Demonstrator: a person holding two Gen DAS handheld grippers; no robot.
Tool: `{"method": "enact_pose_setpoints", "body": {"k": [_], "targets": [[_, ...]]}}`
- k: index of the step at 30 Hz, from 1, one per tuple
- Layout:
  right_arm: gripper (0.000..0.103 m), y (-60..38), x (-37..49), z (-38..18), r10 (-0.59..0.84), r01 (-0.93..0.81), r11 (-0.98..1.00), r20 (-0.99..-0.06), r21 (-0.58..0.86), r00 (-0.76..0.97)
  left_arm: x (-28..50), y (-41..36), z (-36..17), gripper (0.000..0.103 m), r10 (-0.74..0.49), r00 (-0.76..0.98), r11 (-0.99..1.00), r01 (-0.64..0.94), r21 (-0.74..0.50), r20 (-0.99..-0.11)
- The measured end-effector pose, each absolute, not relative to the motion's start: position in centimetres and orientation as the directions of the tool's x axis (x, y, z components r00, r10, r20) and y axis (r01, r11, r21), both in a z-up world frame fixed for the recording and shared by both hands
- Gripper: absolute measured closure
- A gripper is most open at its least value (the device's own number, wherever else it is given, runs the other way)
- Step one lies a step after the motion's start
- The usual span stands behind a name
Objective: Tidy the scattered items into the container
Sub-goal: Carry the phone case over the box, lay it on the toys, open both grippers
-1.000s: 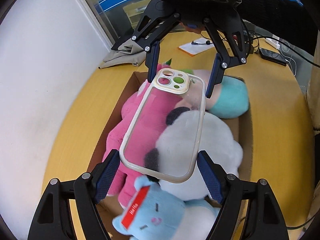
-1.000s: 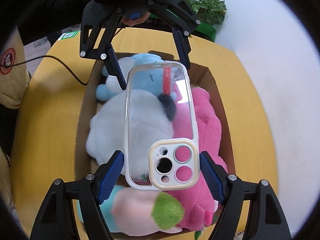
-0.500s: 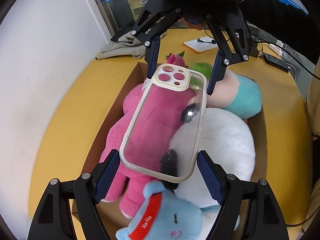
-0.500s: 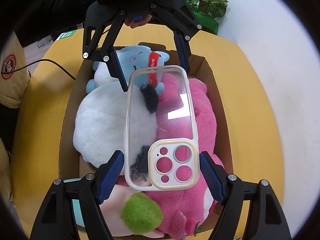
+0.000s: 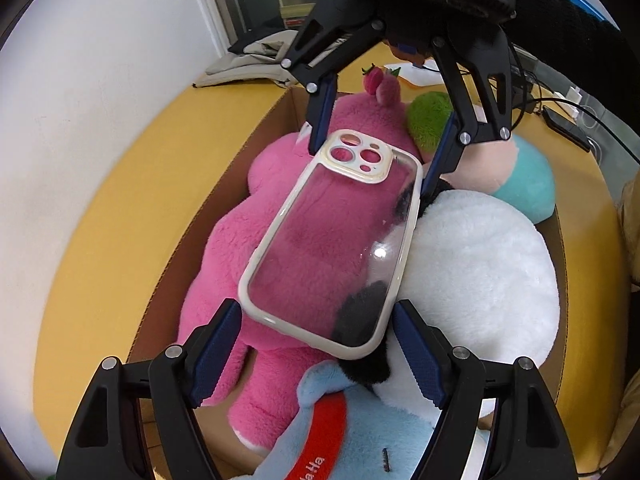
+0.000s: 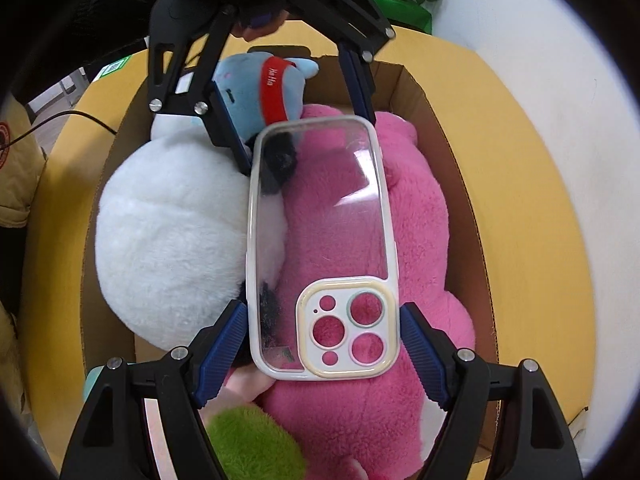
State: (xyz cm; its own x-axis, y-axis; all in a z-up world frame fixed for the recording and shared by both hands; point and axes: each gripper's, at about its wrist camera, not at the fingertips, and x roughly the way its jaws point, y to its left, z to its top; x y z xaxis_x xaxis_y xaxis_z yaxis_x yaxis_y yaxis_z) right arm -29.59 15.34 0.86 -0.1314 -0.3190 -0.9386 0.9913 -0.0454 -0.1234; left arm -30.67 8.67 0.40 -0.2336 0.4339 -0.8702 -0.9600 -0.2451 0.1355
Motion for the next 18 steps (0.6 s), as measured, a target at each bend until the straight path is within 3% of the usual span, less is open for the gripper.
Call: {"method": "enact_pose_setpoints", "body": {"k": [9,12,14,18], "targets": [[0.024,17.4,-27.1,3.4,-0.366,0.967,-0.177,-0.899,-0.185,-0.239,-27.0,4.0,3.4,0.019,0.444,-0.327,-0.353,-0.920,0.172,-0.834],[0.024,19.8,-25.3,5.8,-0.437,0.930,-0.290,-0.834,-0.224,-0.337,-24.1,1.9,5.6,0.007,0.461,-0.428,-0.472,-0.860,0.193,-0.777],[0.024,21.4,-23.1,7.2,-0.477,0.875,-0.417,-0.759,-0.248,-0.443,-21.8,0.6,7.0,0.005,0.483,-0.478,-0.556,-0.815,0.165,-0.734],[0.024,23.4,-17.3,7.9,-0.397,0.653,-0.715,-0.624,-0.249,-0.673,-16.7,-1.3,9.2,0.000,0.503,-0.583,-0.694,-0.712,0.105,-0.638]]}}
